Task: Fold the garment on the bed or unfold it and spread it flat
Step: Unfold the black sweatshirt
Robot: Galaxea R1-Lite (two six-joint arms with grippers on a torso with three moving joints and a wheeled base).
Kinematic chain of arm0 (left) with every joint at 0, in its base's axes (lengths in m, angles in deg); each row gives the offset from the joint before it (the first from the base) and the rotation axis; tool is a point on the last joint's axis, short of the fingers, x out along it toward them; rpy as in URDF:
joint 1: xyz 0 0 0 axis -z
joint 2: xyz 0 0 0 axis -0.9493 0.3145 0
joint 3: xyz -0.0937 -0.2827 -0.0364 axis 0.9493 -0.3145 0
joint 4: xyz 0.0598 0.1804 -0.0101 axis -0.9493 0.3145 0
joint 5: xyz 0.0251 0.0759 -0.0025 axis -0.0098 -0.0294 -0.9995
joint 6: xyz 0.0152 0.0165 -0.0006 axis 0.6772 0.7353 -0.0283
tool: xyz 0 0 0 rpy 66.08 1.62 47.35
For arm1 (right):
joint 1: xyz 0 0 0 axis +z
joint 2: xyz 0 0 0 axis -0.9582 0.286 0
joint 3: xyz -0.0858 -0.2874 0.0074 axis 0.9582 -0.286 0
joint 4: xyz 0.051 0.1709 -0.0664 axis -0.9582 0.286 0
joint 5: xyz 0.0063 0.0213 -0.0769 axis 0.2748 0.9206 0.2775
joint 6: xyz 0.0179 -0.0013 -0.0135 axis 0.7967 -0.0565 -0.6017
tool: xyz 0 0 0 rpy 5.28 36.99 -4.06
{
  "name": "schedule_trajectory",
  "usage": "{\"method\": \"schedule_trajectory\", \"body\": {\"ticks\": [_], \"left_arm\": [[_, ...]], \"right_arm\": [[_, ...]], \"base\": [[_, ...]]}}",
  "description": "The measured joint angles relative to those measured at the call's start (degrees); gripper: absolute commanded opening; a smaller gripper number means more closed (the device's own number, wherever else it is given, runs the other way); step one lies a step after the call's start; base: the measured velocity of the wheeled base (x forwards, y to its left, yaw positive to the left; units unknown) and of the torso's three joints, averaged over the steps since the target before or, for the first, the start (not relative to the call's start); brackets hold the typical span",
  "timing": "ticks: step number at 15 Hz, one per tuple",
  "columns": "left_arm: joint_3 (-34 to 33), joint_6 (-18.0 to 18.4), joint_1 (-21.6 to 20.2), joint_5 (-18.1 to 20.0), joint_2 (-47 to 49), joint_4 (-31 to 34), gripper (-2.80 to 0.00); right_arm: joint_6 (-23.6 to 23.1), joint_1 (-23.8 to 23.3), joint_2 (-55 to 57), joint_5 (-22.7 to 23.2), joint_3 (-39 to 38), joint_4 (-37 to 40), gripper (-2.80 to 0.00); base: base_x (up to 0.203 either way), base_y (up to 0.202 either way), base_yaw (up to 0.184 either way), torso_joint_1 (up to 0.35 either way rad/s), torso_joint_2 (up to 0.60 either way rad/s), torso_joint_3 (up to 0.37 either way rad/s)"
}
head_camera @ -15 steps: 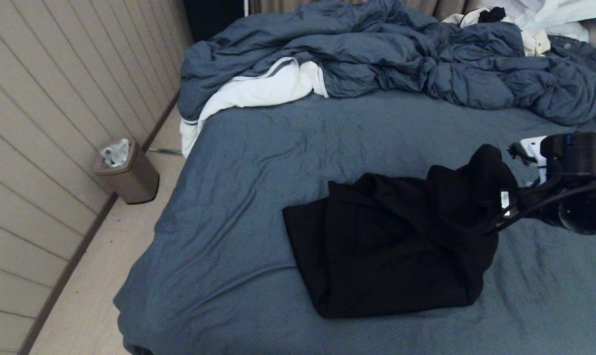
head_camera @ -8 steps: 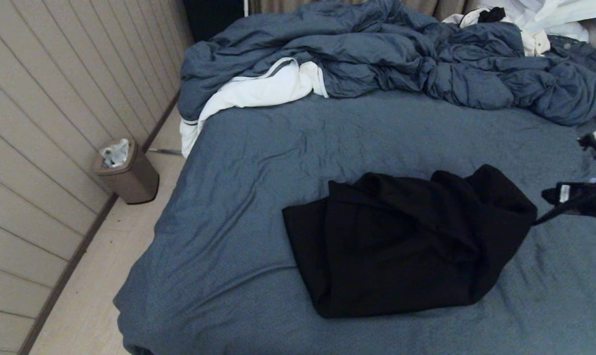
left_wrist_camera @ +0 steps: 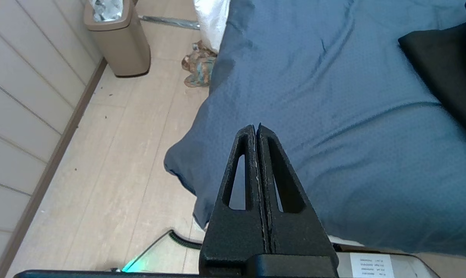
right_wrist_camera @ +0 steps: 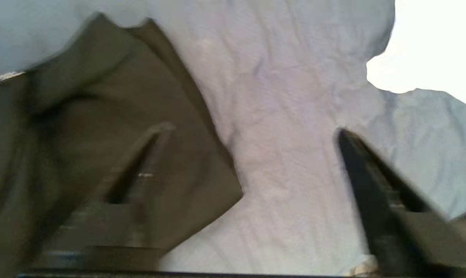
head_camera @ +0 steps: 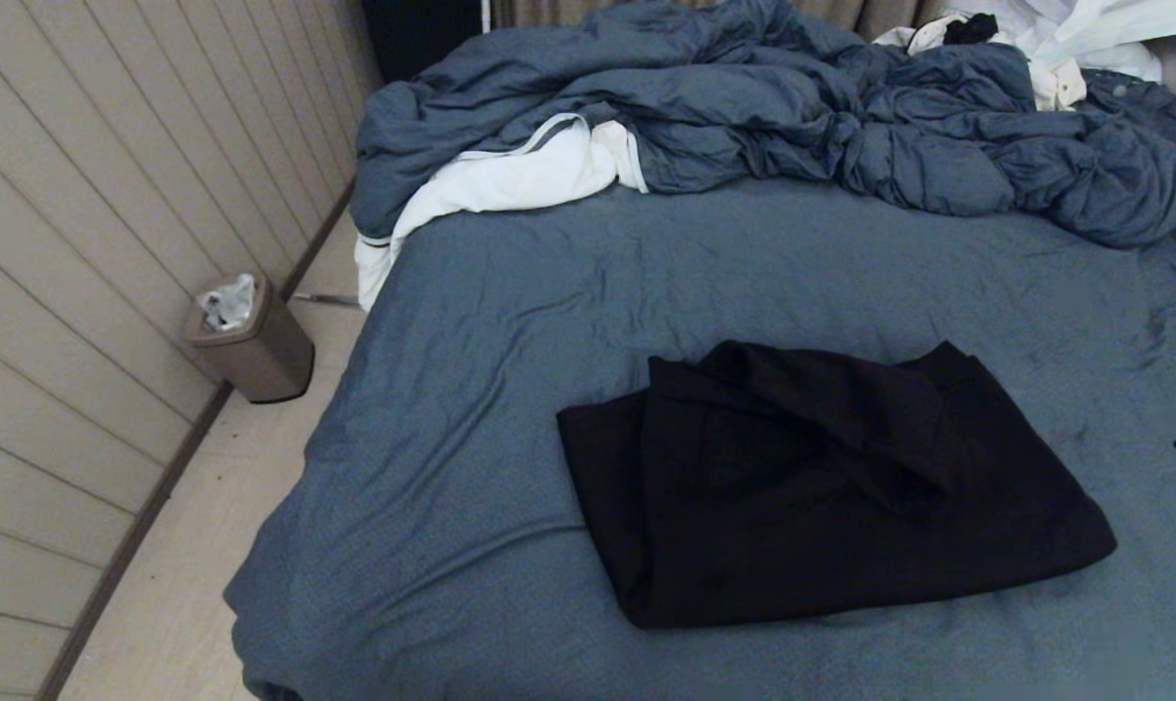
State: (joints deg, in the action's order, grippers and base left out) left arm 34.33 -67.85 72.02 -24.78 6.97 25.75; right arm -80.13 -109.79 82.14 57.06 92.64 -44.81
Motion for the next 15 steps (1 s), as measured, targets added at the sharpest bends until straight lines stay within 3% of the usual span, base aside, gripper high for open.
{"method": "schedule_trajectory", "body": {"ticks": [5,8,11,13,15], "left_arm": [[0.0,0.11,0.0,-0.1,0.0,0.01,-2.8],[0.26,0.73,0.0,-0.21,0.0,0.71,-2.8],[3.49,0.31,0.0,-0.29,0.39,3.61,-2.8],[10.79,-3.41,0.0,1.02,3.35,7.76,-2.8],[16.87,-6.63,-0.02,5.2,9.8,12.19,-2.8]], "right_arm": [[1.38,2.87,-8.01,10.04,-2.8,7.15,-2.8],[3.98,8.42,-11.91,18.25,-2.65,12.29,-2.8],[8.56,16.77,-13.27,19.2,-0.83,12.82,-2.8],[9.26,20.76,-12.9,19.23,2.86,14.82,-2.8],[9.41,24.23,-11.45,19.2,7.67,17.41,-2.8]], "base": [[0.0,0.0,0.0,0.0,0.0,0.0],[0.0,0.0,0.0,0.0,0.0,0.0],[0.0,0.0,0.0,0.0,0.0,0.0],[0.0,0.0,0.0,0.0,0.0,0.0],[0.0,0.0,0.0,0.0,0.0,0.0]]}}
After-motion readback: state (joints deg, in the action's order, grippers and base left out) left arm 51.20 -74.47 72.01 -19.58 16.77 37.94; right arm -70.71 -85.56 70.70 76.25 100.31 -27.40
